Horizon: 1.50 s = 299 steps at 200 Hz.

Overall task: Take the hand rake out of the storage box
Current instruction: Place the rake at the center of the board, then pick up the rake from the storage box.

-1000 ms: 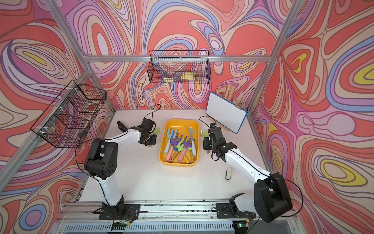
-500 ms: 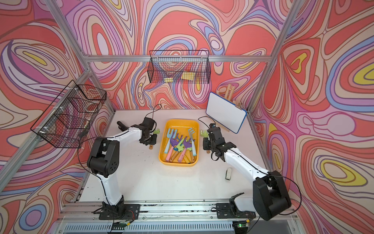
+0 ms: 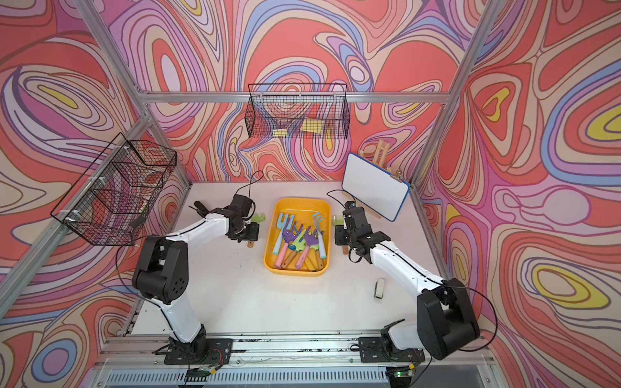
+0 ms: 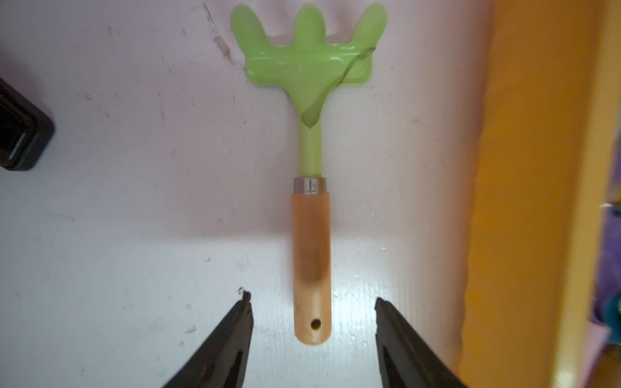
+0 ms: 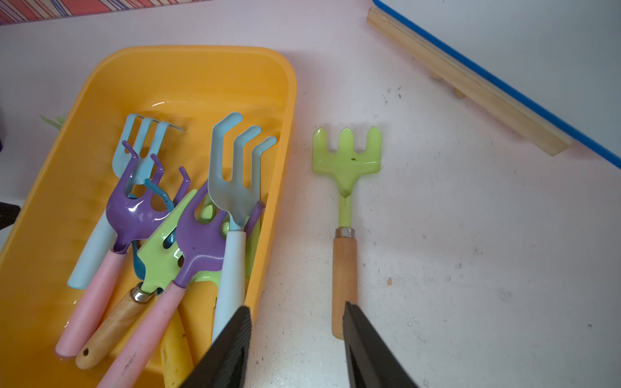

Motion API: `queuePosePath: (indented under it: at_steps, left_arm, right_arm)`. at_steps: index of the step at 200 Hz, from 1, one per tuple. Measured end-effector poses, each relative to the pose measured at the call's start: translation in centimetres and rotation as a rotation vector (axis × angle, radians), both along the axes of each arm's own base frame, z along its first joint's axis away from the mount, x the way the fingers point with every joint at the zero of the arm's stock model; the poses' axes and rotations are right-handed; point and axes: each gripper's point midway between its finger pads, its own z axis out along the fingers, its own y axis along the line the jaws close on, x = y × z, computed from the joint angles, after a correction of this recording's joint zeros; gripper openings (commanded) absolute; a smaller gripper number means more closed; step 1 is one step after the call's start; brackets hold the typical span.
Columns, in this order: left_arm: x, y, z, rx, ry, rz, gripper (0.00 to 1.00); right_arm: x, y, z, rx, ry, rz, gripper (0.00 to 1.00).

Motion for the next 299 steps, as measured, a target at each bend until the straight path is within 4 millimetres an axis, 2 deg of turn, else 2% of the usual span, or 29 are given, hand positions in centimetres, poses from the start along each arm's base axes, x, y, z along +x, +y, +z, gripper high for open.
queuePosePath:
  at_steps: [23, 45, 68, 101, 148, 179, 215, 245, 299]
  left_arm:
    - [-0.4, -0.6, 3.4, -0.064, -0.105, -0.019, 0.71]
    - [-1.0, -1.2, 5.3, -0.119, -0.183, -0.041, 0.71]
    - [-2.1, -1.8, 5.6, -0.168, -0.228, -0.068, 0.70]
    - [-3.2, -2.7, 5.5, -0.226, -0.284, -0.100, 0.69]
    - [-3.3, -3.5, 6.6, -0.284, -0.365, -0.125, 0.69]
    - [-3.5, -3.5, 8.9, -0.312, -0.435, -0.132, 0.69]
    - [-3.6, -3.6, 10.3, -0.326, -0.477, -0.137, 0.69]
    - [-3.9, -3.5, 10.9, -0.336, -0.491, -0.131, 0.69]
    - [-4.1, -3.4, 11.5, -0.347, -0.504, -0.124, 0.68]
  right_arm:
    - [0.1, 0.7, 0.2, 0.015, 0.009, 0.035, 0.55]
    - [0.3, 1.6, 0.6, 0.030, 0.022, 0.072, 0.56]
    - [0.9, 2.8, 1.3, 0.030, 0.026, 0.101, 0.53]
    - [1.8, 5.5, 1.5, -0.003, 0.053, 0.145, 0.51]
    - [2.5, 8.4, -0.6, -0.104, 0.133, 0.173, 0.51]
    - [2.3, 9.6, -1.9, -0.169, 0.183, 0.179, 0.49]
    - [1.8, 10.0, -3.3, -0.241, 0.234, 0.170, 0.44]
    - [1.1, 9.3, -4.4, -0.299, 0.278, 0.149, 0.39]
    - [0.2, 8.2, -6.3, -0.357, 0.349, 0.123, 0.38]
